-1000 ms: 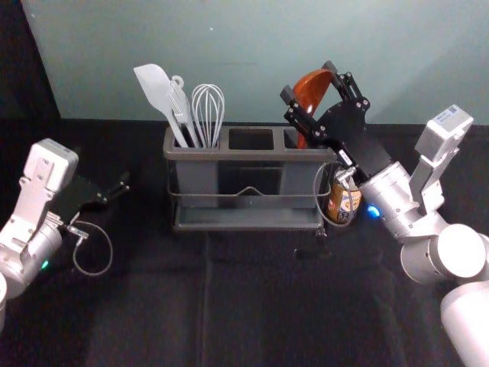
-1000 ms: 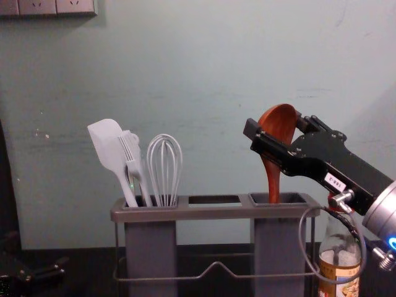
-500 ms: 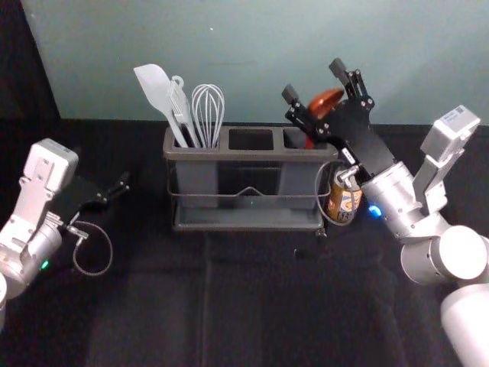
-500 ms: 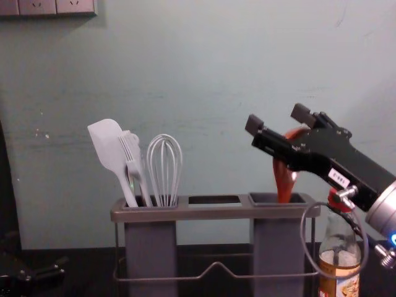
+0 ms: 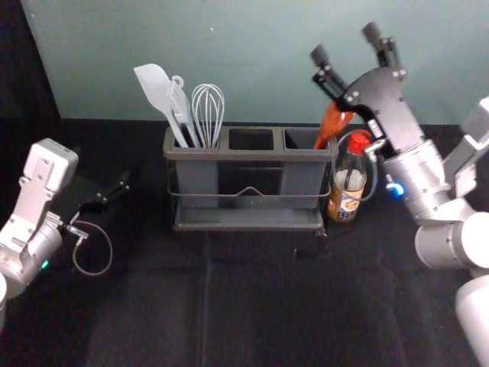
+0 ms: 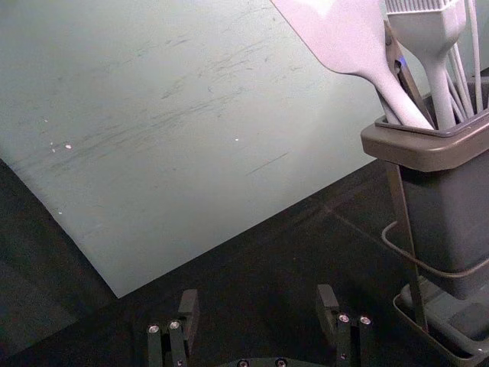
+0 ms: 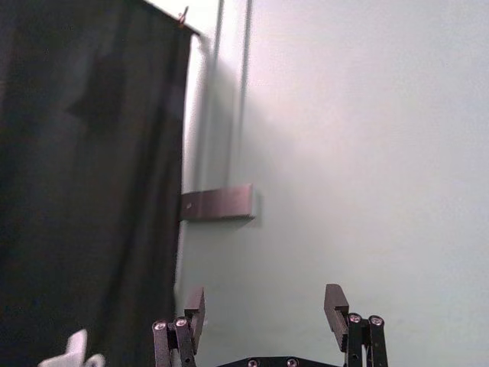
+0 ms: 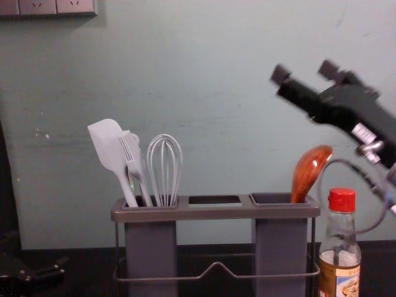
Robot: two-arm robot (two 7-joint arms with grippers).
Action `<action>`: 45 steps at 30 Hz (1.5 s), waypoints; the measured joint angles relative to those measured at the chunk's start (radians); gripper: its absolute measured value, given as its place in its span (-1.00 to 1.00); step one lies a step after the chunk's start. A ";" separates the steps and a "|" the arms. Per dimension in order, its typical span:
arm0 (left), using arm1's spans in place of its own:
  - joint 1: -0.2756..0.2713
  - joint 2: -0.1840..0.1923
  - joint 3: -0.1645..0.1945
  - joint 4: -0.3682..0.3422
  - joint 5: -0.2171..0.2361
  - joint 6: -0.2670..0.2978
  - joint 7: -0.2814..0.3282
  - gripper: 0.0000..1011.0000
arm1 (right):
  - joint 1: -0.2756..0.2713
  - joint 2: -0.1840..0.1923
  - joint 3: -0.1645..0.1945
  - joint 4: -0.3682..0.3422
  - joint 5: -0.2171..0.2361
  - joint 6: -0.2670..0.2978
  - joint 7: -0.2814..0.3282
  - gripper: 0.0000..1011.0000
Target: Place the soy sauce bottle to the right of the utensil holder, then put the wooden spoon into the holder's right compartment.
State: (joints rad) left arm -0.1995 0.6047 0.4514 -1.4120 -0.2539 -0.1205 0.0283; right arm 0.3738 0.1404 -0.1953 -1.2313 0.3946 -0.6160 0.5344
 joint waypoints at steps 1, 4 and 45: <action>0.000 0.000 0.000 0.000 0.000 0.000 0.000 0.99 | -0.002 0.003 0.006 -0.006 0.002 -0.001 -0.003 0.98; 0.000 0.000 0.000 0.000 0.000 0.000 0.000 0.99 | -0.008 0.016 0.031 -0.026 0.012 -0.002 -0.008 0.98; 0.000 0.000 0.000 0.000 0.000 0.000 0.000 0.99 | -0.216 0.067 0.188 -0.185 -0.372 0.539 -0.368 0.98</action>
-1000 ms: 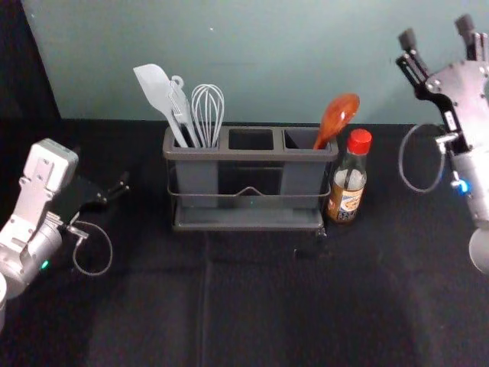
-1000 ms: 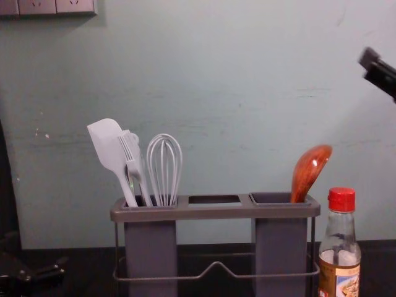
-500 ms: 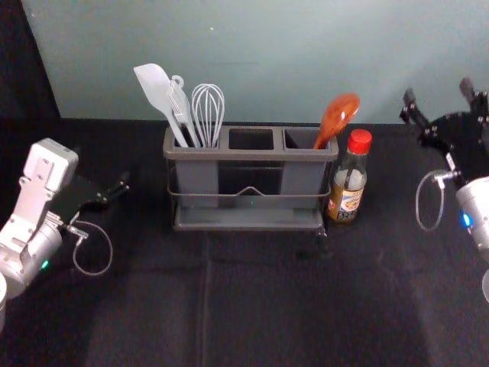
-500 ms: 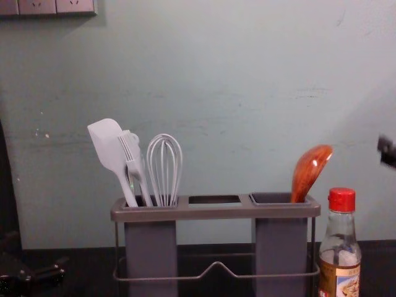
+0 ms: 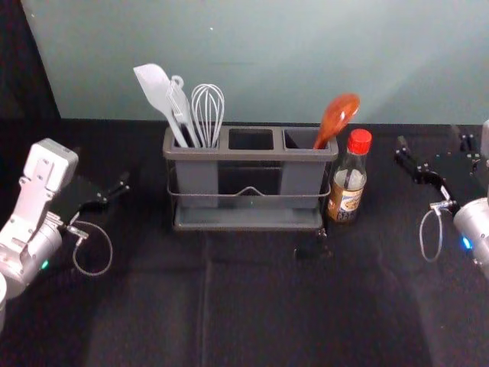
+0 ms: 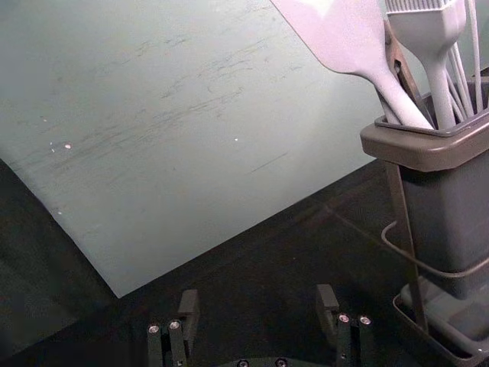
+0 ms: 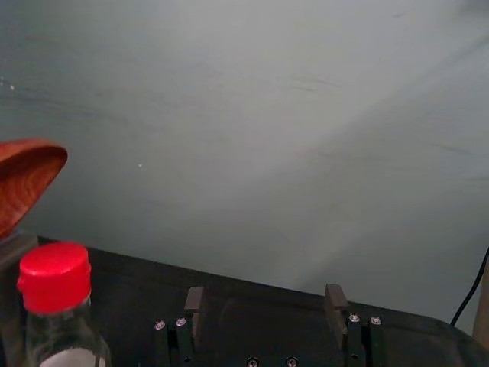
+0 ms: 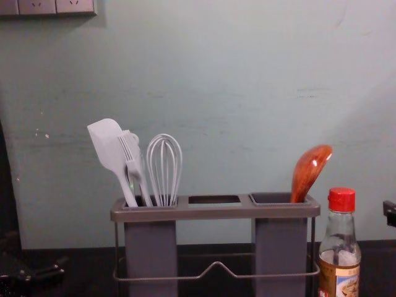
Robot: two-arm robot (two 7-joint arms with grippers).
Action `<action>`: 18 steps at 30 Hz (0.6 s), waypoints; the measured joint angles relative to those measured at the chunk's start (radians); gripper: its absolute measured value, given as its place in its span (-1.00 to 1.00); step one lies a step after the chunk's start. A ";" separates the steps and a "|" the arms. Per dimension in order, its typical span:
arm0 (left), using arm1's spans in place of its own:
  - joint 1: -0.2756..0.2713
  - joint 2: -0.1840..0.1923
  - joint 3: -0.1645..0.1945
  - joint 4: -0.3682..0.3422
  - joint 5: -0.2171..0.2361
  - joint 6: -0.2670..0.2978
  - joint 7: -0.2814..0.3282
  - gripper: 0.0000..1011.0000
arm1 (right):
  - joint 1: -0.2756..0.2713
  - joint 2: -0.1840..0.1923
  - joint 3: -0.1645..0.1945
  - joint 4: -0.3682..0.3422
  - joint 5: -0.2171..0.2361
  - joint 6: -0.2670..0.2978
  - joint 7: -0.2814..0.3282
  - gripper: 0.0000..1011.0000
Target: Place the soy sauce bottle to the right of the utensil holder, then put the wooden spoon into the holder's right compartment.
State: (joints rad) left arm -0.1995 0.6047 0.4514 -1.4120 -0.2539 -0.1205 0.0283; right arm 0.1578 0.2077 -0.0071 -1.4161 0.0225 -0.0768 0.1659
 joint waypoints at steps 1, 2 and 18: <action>0.000 0.000 0.000 0.000 0.000 0.000 0.000 0.99 | 0.000 0.001 0.000 0.001 0.000 0.000 0.000 0.98; 0.000 0.000 0.000 0.000 0.000 0.000 0.000 0.99 | -0.001 0.003 -0.001 0.003 0.000 -0.002 0.000 0.98; 0.000 0.000 0.000 0.000 0.000 0.000 0.000 0.99 | -0.005 0.014 -0.011 0.018 -0.014 -0.029 0.000 0.98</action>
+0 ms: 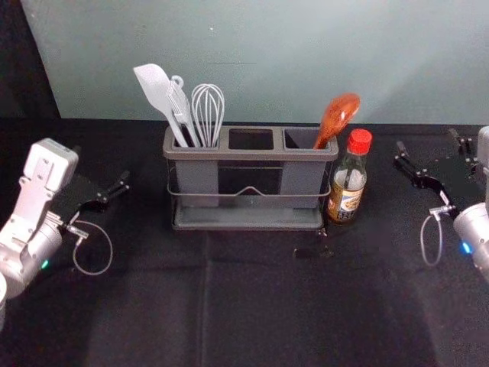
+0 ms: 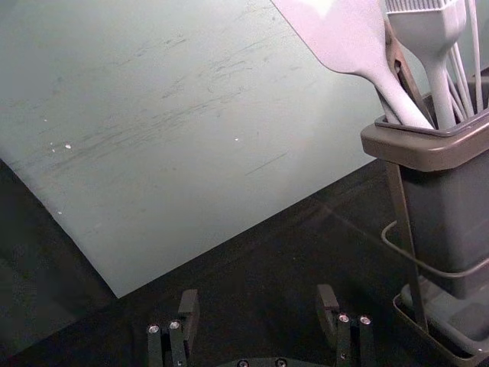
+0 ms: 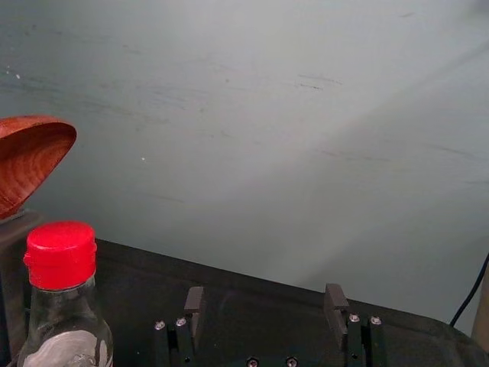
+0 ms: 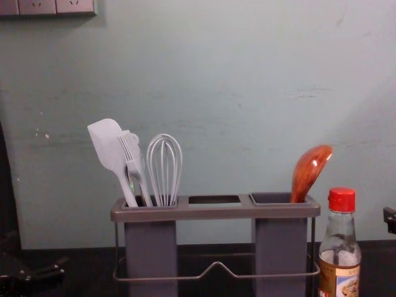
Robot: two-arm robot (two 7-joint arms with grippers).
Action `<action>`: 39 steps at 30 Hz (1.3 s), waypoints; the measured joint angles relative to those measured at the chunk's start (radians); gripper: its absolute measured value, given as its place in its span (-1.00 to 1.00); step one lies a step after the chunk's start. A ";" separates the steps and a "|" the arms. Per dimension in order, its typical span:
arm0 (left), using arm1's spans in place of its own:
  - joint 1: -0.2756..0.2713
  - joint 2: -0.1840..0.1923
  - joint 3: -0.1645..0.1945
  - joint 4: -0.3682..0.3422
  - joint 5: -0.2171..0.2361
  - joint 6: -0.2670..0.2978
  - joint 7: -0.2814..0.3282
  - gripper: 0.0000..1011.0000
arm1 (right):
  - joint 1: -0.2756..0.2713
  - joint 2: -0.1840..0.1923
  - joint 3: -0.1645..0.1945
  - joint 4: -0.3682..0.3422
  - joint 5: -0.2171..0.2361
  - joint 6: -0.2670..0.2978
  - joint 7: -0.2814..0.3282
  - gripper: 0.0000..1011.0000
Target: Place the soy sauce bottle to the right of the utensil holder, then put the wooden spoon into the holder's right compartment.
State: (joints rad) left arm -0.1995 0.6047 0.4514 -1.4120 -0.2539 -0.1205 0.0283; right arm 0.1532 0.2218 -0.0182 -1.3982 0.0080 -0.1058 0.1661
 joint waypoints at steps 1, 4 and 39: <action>0.000 0.000 0.000 0.000 0.000 0.000 0.000 0.99 | 0.000 0.001 -0.001 0.001 0.000 -0.002 0.000 0.98; 0.000 0.000 0.000 0.000 0.000 0.000 0.000 0.99 | 0.001 0.002 -0.002 0.001 0.000 -0.003 0.001 0.98; 0.000 0.000 0.000 0.000 0.000 0.000 0.000 0.99 | -0.001 0.003 -0.003 0.001 0.000 -0.008 0.003 0.98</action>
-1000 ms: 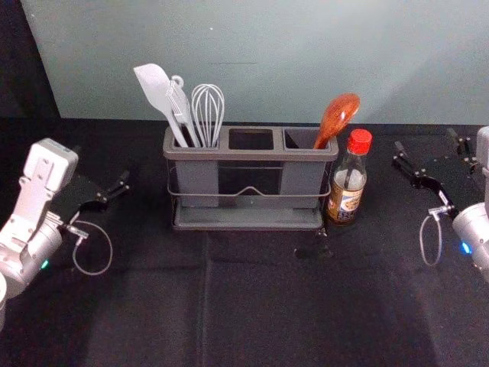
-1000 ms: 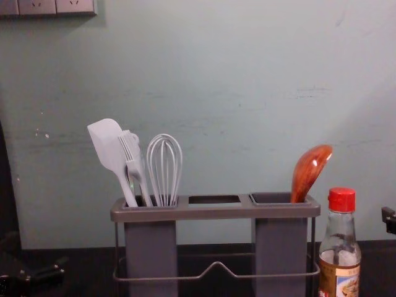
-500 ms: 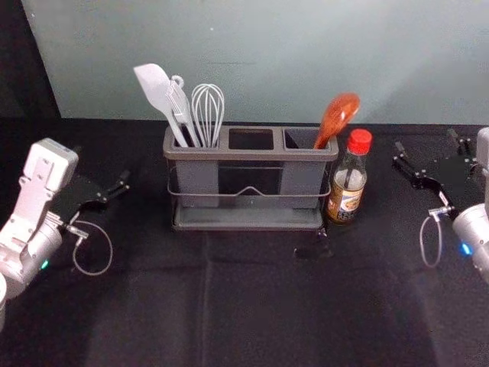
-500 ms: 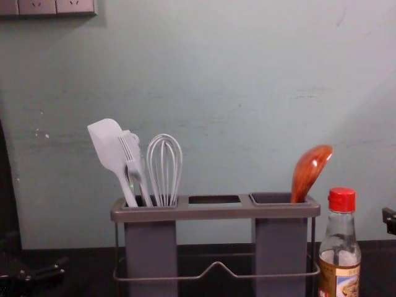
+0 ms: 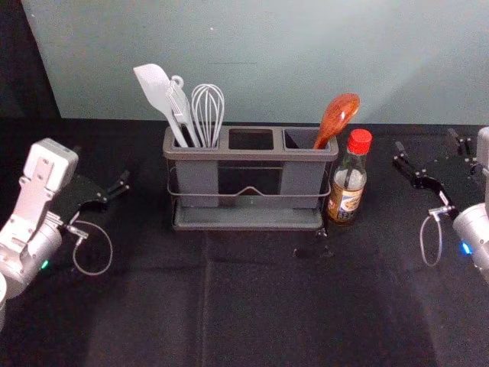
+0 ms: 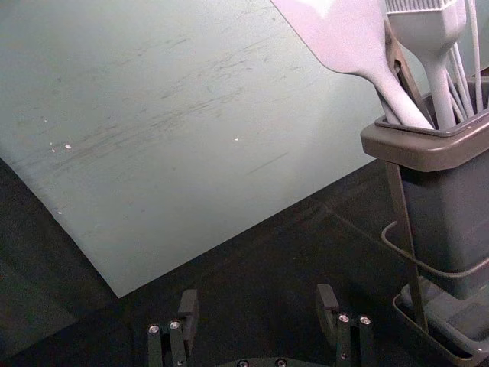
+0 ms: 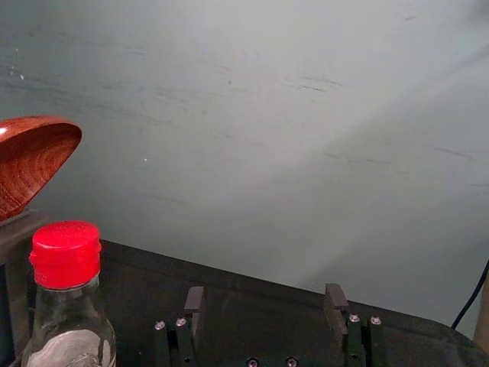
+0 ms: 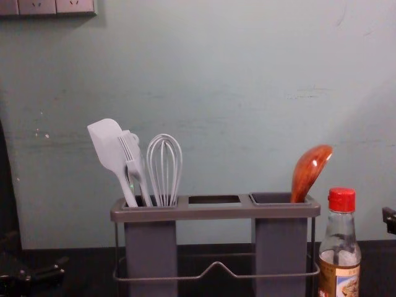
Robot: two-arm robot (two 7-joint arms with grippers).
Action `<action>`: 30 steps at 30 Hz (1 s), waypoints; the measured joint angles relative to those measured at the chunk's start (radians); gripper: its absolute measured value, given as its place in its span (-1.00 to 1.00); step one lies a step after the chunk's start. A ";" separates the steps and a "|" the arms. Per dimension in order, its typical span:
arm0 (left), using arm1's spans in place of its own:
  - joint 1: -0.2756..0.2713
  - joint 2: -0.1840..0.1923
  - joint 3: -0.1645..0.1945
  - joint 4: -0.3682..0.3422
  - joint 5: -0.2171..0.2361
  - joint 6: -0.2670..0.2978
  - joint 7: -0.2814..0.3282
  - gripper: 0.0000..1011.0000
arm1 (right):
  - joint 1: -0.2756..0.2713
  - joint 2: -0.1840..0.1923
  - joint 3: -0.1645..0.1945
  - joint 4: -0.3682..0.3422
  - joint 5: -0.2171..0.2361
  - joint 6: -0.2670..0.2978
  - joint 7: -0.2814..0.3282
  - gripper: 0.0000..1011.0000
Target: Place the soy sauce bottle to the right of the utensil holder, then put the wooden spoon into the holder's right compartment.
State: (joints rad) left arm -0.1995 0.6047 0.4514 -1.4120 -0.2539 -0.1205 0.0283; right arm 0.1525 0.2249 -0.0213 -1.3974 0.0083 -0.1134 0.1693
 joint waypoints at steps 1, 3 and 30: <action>0.000 0.000 0.000 0.000 0.000 0.000 0.000 0.99 | 0.000 0.000 0.000 0.000 0.000 0.000 0.000 0.98; 0.000 0.000 0.000 0.000 0.000 0.000 0.000 0.99 | 0.000 0.000 0.000 0.000 0.000 0.000 0.000 0.98; 0.000 0.000 0.000 0.000 0.000 0.000 0.000 0.99 | 0.000 0.000 0.000 0.000 0.001 0.000 0.000 0.98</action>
State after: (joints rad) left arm -0.1995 0.6047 0.4514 -1.4120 -0.2539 -0.1205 0.0283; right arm 0.1529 0.2248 -0.0213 -1.3972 0.0094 -0.1134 0.1693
